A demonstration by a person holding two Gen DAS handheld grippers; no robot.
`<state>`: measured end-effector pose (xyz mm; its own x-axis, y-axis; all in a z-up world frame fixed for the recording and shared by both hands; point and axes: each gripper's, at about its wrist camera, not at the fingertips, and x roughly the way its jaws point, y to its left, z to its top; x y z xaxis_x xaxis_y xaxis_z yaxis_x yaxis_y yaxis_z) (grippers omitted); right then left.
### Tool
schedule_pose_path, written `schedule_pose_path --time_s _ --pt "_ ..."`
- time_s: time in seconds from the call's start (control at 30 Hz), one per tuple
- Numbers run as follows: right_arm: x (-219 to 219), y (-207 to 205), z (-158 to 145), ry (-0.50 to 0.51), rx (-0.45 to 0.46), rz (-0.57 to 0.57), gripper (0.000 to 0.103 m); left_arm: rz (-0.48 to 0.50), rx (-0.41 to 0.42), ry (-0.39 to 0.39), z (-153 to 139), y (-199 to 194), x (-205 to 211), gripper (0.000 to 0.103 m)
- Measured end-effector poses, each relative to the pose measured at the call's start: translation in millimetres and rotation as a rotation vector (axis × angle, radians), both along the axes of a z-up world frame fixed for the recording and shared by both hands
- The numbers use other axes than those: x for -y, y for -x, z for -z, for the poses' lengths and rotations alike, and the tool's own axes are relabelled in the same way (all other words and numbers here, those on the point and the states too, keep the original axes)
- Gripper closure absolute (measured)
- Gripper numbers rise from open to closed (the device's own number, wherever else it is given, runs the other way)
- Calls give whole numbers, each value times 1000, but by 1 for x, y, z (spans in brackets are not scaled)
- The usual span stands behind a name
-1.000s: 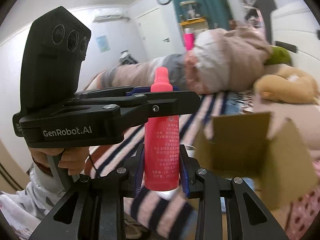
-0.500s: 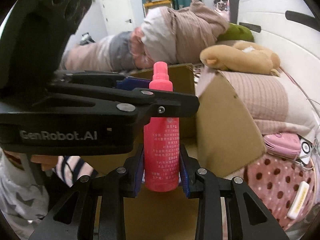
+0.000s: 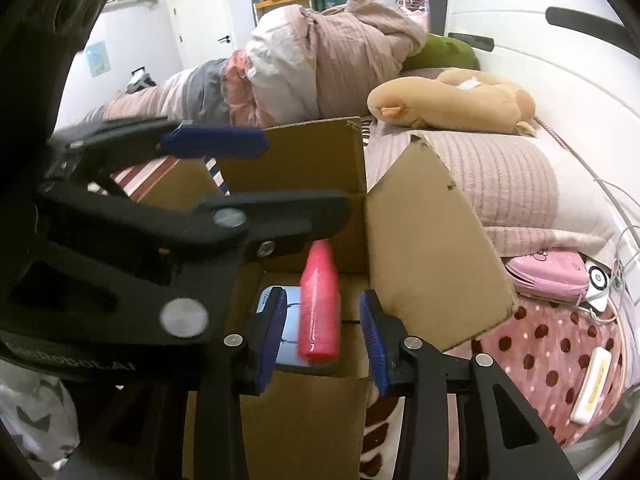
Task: Organize rigid objects
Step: 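Lower the pink bottle into the box and open the right tool, then grasp the gold metal bar with the left tool while the right tool grasps the white earbud case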
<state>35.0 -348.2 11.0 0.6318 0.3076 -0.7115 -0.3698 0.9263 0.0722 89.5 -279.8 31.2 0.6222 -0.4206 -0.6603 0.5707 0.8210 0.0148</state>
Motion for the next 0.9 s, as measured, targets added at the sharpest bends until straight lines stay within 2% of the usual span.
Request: schedule_pose_path --time_s 0.07,0.2,0.33,0.47,0.57,0.67,0.77,0.9 --pt "-1 5 -3 14 13 1 59 -9 -28 49 -5 2 -10 35" --pt "-10 15 -18 -12 44 -29 58 -64 -39 141 -24 15 -53 28" --pt "-31 32 -37 -79 90 -123 57 -149 -8 134 -33 34 -103 25" --pt "-76 49 -49 -122 129 -260 57 -243 1 121 -30 52 -161 24" --pt "-113 56 -46 -140 105 -359 57 -319 17 88 -18 66 -203 24" --pt "-150 58 -32 -127 67 -411 57 -368 -4 73 6 76 -241 24" --pt "-178 60 -9 -75 44 -404 57 -375 -51 93 37 81 -267 24" --pt "-191 57 31 -30 -8 -325 57 -318 -116 123 83 81 -282 24"
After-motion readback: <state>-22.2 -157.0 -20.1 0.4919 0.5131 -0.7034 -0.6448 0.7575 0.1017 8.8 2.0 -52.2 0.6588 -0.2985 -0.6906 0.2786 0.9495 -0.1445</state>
